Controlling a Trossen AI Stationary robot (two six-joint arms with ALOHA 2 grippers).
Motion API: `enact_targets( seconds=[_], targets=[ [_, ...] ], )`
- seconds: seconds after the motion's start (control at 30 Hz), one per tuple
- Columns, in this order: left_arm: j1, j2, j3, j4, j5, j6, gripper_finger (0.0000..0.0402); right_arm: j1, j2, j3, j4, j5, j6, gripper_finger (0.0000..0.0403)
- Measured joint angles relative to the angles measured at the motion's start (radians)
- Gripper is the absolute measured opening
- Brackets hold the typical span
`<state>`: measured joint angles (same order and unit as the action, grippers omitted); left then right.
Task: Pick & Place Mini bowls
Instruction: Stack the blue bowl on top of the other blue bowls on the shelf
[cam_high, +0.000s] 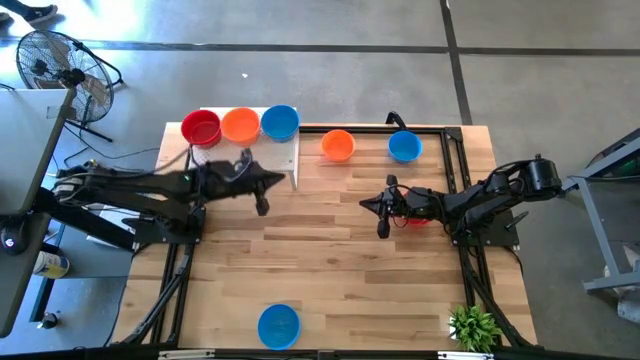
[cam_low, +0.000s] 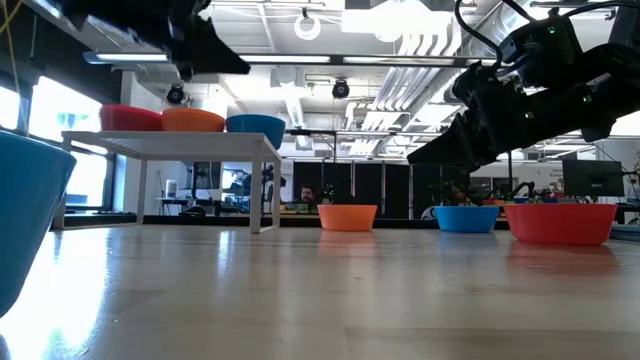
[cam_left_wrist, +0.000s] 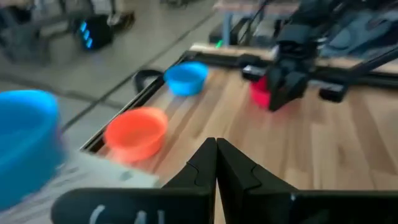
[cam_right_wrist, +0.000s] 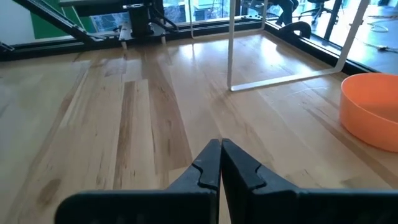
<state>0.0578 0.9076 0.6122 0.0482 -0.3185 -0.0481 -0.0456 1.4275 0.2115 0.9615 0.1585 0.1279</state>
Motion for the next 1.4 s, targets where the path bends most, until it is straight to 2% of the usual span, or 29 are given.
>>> enact_targets(
  seconds=[0.1, 0.2, 0.37, 0.53, 0.73, 0.87, 1.0, 1.1, 1.27, 1.4],
  targets=[
    [-0.016, 0.015, -0.124, 0.244, 0.032, 0.022, 0.0001, 0.000, 0.000, 0.001, 0.000, 0.019, 0.008, 0.0002],
    [-0.012, 0.013, -0.213, 0.435, 0.094, 0.025, 0.0001, 0.000, -0.007, 0.003, 0.000, 0.070, 0.105, 0.0004],
    [-0.013, 0.009, -0.295, 0.582, 0.124, 0.065, 0.0001, -0.017, -0.092, 0.004, -0.039, 0.207, 0.263, 0.0024],
    [-0.012, 0.009, -0.304, 0.588, 0.138, 0.129, 0.0001, -0.075, -0.258, 0.004, -0.256, 0.314, 0.409, 0.0064],
    [-0.012, 0.010, -0.304, 0.587, 0.208, 0.158, 0.0001, -0.181, -0.470, 0.005, -0.585, 0.358, 0.588, 0.0117],
    [-0.012, 0.010, -0.304, 0.587, 0.221, 0.165, 0.0001, -0.260, -0.554, 0.004, -0.749, 0.404, 0.659, 0.0140],
    [-0.012, 0.010, -0.304, 0.587, 0.223, 0.175, 0.0001, -0.349, -0.572, 0.006, -0.847, 0.411, 0.705, 0.0149],
    [-0.012, 0.010, -0.304, 0.587, 0.223, 0.176, 0.0001, -0.418, -0.555, 0.055, -0.994, 0.400, 0.732, 0.0150],
    [-0.012, 0.010, -0.304, 0.587, 0.223, 0.198, 0.0001, -0.505, -0.489, 0.180, -1.204, 0.404, 0.737, 0.0150],
    [-0.012, 0.010, -0.304, 0.587, 0.223, 0.201, 0.0001, -0.578, -0.412, 0.233, -1.267, 0.407, 0.737, 0.0150]
  ],
)
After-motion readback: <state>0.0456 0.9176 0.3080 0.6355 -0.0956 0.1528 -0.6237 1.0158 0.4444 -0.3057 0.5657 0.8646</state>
